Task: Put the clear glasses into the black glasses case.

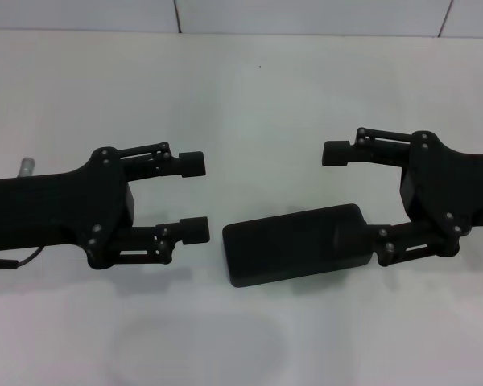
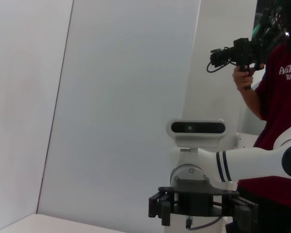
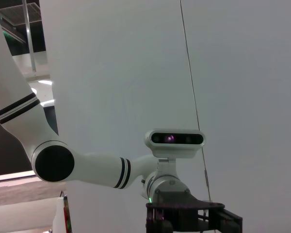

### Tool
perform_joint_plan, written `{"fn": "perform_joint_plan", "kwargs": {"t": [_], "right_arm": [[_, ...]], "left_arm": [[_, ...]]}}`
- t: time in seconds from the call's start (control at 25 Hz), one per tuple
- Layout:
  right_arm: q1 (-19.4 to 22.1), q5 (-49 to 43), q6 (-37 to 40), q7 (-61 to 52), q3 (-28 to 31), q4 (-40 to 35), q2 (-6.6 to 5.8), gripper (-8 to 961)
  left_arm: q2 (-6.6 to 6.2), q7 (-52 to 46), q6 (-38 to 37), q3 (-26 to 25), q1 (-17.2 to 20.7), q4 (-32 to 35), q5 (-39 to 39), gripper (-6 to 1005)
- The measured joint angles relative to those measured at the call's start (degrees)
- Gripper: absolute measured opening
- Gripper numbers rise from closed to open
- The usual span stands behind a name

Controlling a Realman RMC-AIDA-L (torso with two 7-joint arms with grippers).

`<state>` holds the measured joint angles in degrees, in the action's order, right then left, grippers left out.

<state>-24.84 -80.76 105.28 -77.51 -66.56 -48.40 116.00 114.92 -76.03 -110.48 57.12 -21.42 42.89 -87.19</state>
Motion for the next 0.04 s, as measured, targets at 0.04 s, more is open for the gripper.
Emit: {"fn": "perform_joint_plan", "kwargs": {"t": [0.04], "right_arm": [[0.0,0.0,0.0,0.0,0.0,0.0,0.01,884]], "left_arm": [[0.0,0.0,0.0,0.0,0.0,0.0,0.0,776]]}}
